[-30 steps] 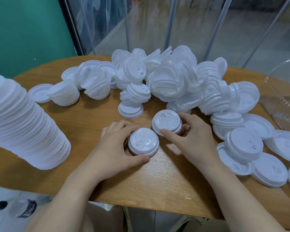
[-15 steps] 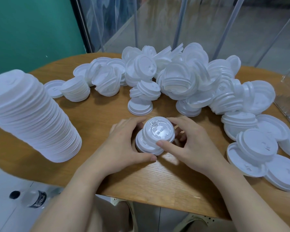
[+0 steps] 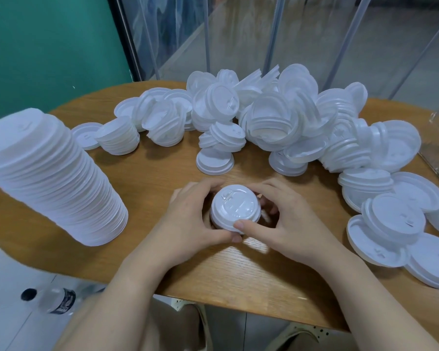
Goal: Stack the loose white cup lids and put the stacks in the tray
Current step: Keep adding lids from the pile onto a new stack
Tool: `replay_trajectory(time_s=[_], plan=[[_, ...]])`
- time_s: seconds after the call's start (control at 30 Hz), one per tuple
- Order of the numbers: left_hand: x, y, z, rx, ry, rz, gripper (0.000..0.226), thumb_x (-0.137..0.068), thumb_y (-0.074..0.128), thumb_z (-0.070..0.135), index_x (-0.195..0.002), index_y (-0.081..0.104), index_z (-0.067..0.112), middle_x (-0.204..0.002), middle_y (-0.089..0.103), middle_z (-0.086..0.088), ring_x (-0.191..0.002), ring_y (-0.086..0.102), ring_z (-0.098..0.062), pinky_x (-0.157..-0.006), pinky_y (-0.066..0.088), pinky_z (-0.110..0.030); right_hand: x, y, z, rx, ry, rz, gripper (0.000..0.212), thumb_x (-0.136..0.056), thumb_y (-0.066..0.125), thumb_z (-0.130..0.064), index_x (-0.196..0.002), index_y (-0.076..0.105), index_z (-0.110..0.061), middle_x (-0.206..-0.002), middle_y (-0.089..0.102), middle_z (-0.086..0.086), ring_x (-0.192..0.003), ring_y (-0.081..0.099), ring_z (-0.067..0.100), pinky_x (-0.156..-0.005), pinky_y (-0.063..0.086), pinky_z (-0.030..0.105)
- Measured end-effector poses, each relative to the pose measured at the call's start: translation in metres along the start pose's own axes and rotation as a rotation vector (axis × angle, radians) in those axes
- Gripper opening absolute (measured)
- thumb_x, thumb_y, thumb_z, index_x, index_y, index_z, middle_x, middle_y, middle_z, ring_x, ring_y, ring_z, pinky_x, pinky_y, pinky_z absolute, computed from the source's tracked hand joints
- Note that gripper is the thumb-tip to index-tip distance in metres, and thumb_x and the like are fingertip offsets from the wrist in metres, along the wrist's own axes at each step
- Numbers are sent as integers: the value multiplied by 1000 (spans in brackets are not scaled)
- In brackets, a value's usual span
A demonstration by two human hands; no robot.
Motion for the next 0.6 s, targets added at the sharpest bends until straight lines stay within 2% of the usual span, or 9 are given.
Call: replay_trajectory(time_s=[0.17,0.3,0.4,0.47,0.53,0.6], plan=[[2,-3,-1,8,51,-26,87,-56,93,58,-123,40,73,-122,44,44,-125,30,16,-102,30,-14,0,2,2,18,19,-13,62,-77,79,-59,-133,64,-38,-105,52,-25,-102,54,1,-81,38,10],[3,-6,3,15,106,-25,71,-65,91,52,-122,49,62,-125,42,53,-124,34,20,-106,28,-14,-1,2,4,36,16,-40,66,-75,78,-63,-134,63,-38,-111,53,-25,-107,52,-5,-85,38,7],[1,-5,3,18,103,-10,68,-66,90,52,-122,53,58,-127,44,49,-125,35,19,-107,27,-14,-2,-2,4,75,-39,-29,74,-77,68,-73,-140,56,-37,-114,52,-24,-103,54,-1,-83,41,15],[0,-5,1,10,101,-6,70,-65,91,54,-126,56,53,-125,51,43,-127,37,16,-110,25,-15,-8,-15,3,88,-122,154,67,-83,69,-63,-140,57,-29,-114,55,-16,-96,56,4,-79,42,18],[0,-5,0,-1,95,3,71,-64,90,57,-126,56,51,-122,55,38,-128,37,14,-109,24,-12,-20,-34,4,104,-208,411,54,-88,77,-42,-133,59,-18,-111,58,-4,-93,54,7,-80,43,19],[-1,-4,2,-20,95,4,69,-64,89,59,-124,56,50,-120,54,36,-126,36,15,-105,23,-9,-35,-52,9,197,-230,544,48,-91,77,-27,-132,58,-10,-117,57,6,-98,55,16,-85,45,25]])
Point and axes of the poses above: each hand's wrist, its own x-axis away from the middle knuckle, its own y-axis out of the palm, z = x × y, the point moved 1 cm from there along -x, towards the middle knuckle
